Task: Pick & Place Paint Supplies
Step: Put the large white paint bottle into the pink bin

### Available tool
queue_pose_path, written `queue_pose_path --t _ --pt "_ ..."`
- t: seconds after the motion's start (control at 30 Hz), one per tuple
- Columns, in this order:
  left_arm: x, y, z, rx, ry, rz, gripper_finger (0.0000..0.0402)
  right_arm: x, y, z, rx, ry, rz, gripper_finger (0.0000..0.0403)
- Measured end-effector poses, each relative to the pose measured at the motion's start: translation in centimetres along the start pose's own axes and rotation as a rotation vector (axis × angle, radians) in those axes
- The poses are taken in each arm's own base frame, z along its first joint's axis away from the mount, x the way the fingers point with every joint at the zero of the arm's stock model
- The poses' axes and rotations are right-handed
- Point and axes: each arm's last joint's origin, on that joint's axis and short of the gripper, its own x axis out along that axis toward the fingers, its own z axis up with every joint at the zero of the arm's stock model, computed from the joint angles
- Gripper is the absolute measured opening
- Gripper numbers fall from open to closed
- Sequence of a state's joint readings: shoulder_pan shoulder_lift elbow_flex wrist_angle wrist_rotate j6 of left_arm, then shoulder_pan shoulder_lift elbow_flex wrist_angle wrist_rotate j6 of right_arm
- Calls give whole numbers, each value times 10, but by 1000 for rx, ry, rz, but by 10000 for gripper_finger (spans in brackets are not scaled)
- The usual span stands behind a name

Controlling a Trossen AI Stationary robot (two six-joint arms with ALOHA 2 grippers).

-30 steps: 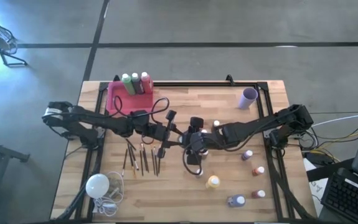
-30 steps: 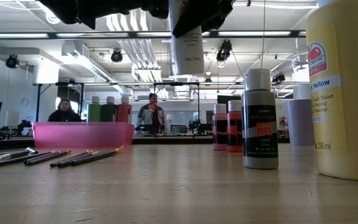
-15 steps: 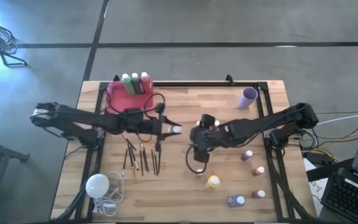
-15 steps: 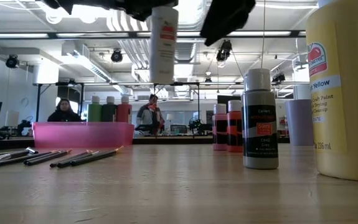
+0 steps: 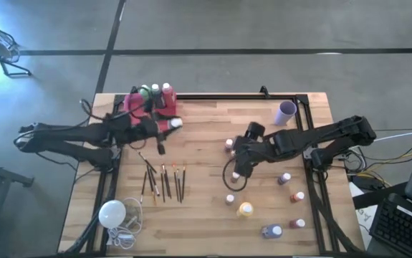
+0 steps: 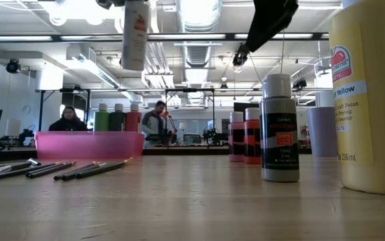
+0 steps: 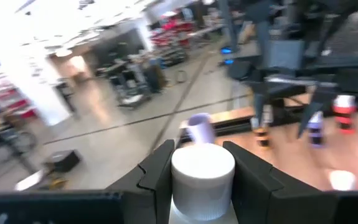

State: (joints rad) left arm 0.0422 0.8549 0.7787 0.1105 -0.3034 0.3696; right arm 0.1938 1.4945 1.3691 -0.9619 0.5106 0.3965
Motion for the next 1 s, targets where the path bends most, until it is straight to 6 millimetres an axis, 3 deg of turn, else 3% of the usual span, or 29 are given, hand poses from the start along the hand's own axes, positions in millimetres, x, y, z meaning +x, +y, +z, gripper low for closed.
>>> queue_pose_path --t 0.17,0.43,0.77,1.0 --pt "-17 24 -10 -38 -3 146 126 -4 -26 -6 67 -47 -82 248" --pt "-37 50 -45 -131 10 373 126 -2 -56 -18 180 -112 -138 238" --pt "-46 66 -92 -163 78 721 126 4 -64 -32 213 -141 -142 268" --pt "-50 71 -113 -217 117 794 126 11 -63 -39 210 -121 -145 289"
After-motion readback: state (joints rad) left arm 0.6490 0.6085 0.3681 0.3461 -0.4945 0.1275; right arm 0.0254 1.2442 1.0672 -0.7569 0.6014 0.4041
